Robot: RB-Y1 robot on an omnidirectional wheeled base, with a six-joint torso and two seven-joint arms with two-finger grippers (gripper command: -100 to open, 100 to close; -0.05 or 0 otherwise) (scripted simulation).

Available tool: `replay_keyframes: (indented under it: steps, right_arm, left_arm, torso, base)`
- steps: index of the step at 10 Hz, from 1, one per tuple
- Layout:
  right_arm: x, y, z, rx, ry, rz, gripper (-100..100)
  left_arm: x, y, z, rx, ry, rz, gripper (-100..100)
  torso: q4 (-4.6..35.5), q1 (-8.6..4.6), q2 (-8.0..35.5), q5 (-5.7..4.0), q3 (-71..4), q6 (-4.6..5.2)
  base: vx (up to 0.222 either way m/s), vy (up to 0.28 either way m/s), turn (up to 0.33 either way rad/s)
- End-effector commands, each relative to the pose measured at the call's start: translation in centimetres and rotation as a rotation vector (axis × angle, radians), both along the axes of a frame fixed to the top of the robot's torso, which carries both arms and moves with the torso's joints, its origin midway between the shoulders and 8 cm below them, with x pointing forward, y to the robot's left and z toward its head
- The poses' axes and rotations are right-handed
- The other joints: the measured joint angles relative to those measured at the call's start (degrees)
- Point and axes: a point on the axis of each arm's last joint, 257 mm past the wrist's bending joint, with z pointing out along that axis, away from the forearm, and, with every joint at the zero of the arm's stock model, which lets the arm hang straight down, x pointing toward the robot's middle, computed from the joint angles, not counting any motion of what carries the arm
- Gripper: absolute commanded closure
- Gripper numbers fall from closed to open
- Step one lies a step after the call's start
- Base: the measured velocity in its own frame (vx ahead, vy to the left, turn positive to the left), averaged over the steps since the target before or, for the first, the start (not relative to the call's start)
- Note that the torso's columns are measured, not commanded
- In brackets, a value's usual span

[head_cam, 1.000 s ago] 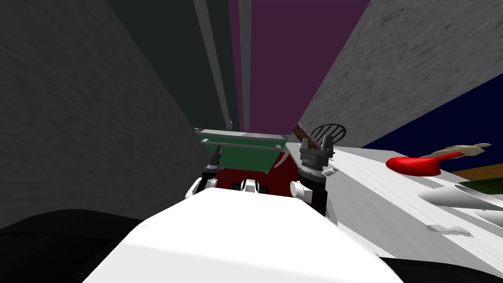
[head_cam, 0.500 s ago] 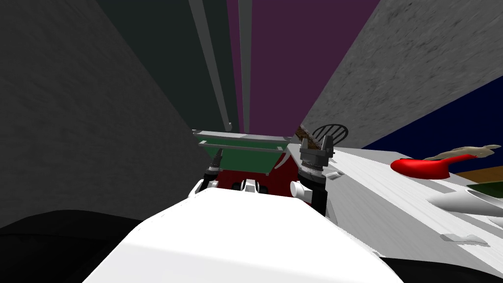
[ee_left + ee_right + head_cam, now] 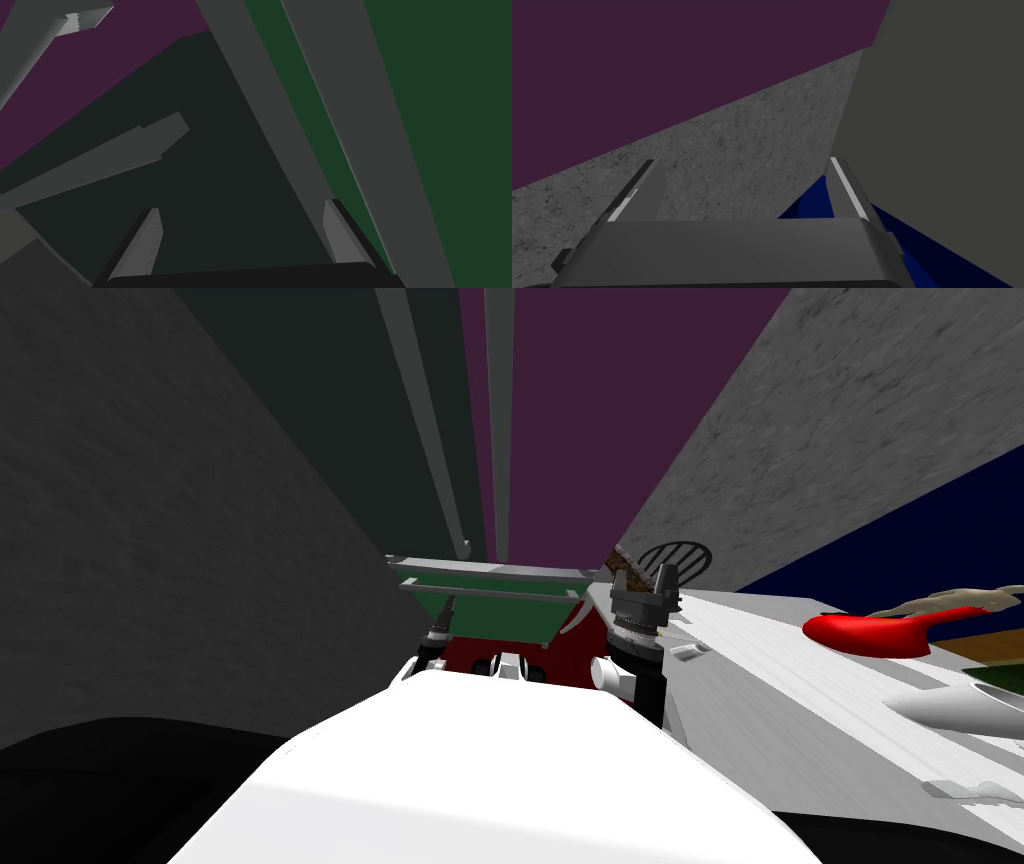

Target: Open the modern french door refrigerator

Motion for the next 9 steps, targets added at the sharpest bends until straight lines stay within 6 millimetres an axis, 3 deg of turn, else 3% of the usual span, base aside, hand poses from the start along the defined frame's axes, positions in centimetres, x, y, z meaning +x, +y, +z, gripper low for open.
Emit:
replay_keyframes:
  steps: [1, 9]
  right_arm:
    - [0.0, 0.0, 0.0, 0.000, 0.000, 0.000, 0]
    - [0.0, 0.0, 0.0, 0.000, 0.000, 0.000, 0]
  left_arm:
    - [-0.3, -0.2, -1.9, -0.009, 0.016, 0.005, -100]
    - [-1.3, -1.9, -7.1, -0.069, 0.058, 0.021, -100]
  torso:
    - [0.00, -0.01, -0.03, -0.01, -0.02, 0.00]
    - [0.01, -0.02, 0.02, -0.01, 0.01, 0.00]
  base:
    - [0.083, 0.023, -0.014]
    - [0.076, 0.026, -0.016]
